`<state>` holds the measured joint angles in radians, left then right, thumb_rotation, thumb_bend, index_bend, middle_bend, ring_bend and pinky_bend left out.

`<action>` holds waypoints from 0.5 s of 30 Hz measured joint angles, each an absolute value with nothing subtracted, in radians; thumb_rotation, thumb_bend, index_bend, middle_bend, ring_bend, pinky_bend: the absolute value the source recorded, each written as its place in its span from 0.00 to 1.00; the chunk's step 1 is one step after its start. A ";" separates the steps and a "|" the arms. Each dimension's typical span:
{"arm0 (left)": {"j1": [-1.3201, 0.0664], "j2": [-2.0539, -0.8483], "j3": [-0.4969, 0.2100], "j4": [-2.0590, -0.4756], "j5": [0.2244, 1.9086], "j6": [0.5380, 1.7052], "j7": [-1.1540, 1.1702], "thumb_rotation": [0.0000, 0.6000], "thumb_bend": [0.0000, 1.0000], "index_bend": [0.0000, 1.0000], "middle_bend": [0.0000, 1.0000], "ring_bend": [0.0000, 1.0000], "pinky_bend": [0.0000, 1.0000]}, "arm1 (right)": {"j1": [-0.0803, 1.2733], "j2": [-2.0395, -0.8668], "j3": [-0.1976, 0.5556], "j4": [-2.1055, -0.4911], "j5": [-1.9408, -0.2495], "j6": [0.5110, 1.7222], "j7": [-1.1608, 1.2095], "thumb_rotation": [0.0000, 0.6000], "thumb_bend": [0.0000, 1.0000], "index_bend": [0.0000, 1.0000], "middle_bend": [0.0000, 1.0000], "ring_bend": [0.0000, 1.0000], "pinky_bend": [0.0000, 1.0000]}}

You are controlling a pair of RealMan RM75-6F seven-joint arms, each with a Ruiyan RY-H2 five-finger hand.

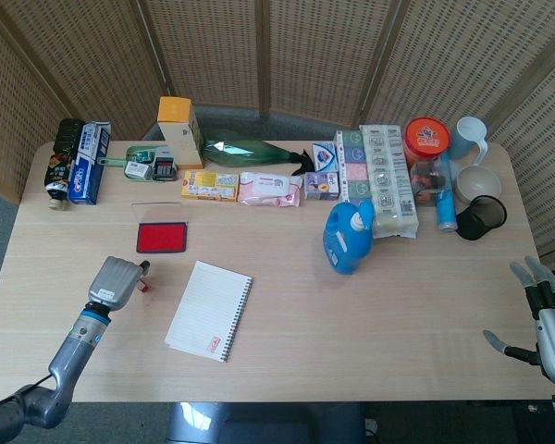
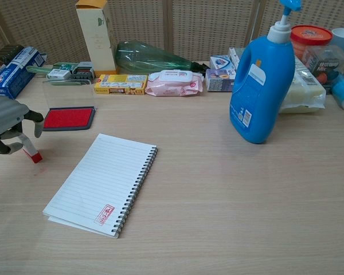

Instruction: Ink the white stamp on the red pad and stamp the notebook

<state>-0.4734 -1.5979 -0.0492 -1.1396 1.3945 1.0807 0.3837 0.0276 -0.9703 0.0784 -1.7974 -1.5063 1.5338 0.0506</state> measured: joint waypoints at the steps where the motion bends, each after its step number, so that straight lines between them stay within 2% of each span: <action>1: -0.474 -1.599 -0.049 -1.139 1.395 1.081 0.383 1.00 0.34 0.48 1.00 1.00 1.00 | 0.027 -0.970 0.079 -1.797 -1.506 1.534 0.052 0.87 0.00 0.02 0.00 0.00 0.00; 15: -0.475 -1.597 -0.044 -1.132 1.388 1.082 0.386 1.00 0.38 0.61 1.00 1.00 1.00 | 0.028 -0.968 0.079 -1.800 -1.503 1.531 0.053 0.87 0.00 0.03 0.00 0.00 0.00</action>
